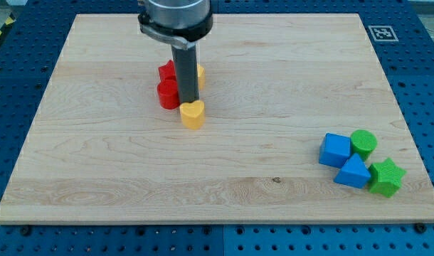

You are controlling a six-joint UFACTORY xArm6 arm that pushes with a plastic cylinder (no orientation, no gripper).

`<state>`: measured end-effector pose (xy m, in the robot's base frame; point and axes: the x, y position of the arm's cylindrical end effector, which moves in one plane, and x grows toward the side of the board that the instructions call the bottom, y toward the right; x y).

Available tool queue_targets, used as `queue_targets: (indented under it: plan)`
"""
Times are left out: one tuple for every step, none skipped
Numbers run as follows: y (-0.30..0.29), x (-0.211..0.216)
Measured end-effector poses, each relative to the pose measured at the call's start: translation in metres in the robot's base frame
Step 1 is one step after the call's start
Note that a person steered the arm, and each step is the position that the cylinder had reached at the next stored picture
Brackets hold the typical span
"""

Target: Move the yellow heart towards the blue blocks

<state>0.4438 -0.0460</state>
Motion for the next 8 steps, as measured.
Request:
queue_targets:
  plan:
    - [0.03, 0.031]
    - [0.015, 0.05]
    - [-0.006, 0.051]
    - [-0.034, 0.051]
    - [-0.071, 0.062]
    - [-0.086, 0.076]
    - [-0.06, 0.085]
    - [-0.052, 0.07]
